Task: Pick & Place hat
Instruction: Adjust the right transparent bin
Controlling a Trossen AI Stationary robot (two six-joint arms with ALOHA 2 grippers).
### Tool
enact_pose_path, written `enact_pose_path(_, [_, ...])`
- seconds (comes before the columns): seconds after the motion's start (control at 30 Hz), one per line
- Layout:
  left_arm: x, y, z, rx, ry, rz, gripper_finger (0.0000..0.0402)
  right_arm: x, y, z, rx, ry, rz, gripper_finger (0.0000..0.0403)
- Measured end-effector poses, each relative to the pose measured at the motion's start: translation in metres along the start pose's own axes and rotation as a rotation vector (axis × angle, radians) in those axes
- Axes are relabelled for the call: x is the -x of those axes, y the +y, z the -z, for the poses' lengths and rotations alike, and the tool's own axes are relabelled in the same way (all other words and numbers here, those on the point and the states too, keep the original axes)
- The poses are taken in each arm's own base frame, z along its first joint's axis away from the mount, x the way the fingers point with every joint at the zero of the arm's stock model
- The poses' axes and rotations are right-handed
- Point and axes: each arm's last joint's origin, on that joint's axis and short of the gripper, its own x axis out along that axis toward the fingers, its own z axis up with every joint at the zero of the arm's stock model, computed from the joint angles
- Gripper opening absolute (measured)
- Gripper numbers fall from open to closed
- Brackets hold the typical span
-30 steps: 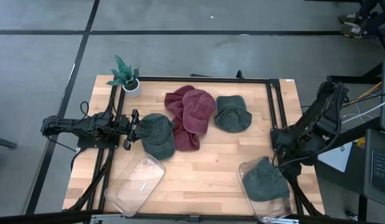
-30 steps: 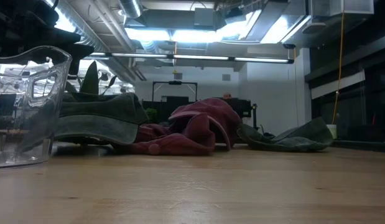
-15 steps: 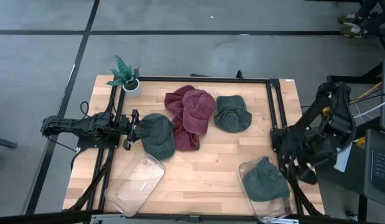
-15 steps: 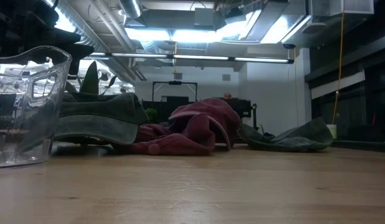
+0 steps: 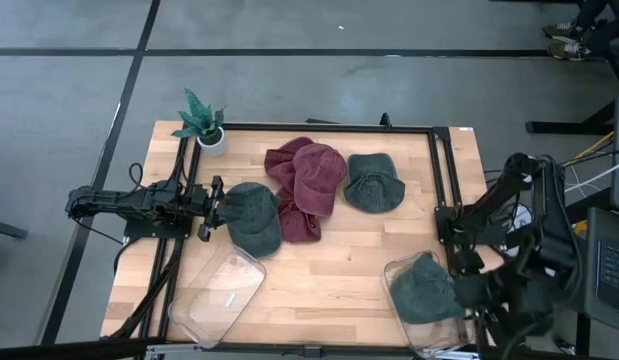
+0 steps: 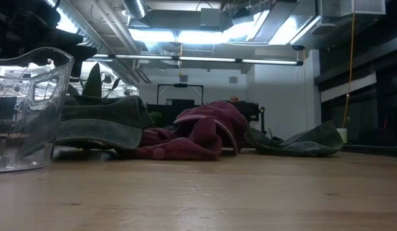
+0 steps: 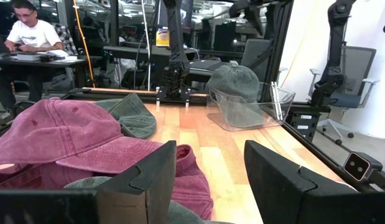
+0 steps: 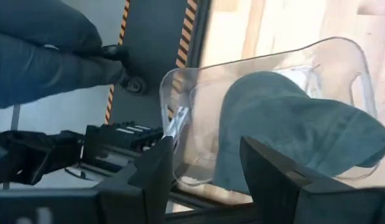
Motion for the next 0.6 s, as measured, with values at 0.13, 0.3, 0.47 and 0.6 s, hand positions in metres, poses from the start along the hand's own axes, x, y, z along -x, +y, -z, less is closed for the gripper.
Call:
enact_pose_path(0.13, [0.000, 0.000, 0.000, 0.000, 0.000, 0.000, 0.0185, -0.011, 0.016, 0.007, 0.054, 0.072, 0.012, 0.0169])
enact_pose_path(0.3, [0.000, 0.000, 0.000, 0.000, 0.000, 0.000, 0.0185, -0.043, 0.040, 0.017, 0.127, 0.173, 0.045, 0.0165])
enact_pose_path(0.47, [0.000, 0.000, 0.000, 0.000, 0.001, 0.001, 0.0185, -0.072, 0.064, 0.017, 0.146, 0.158, -0.013, 0.0164])
enact_pose_path(0.6, [0.000, 0.000, 0.000, 0.000, 0.001, 0.004, 0.0185, -0.089, 0.074, 0.013, 0.122, 0.147, -0.036, 0.0142])
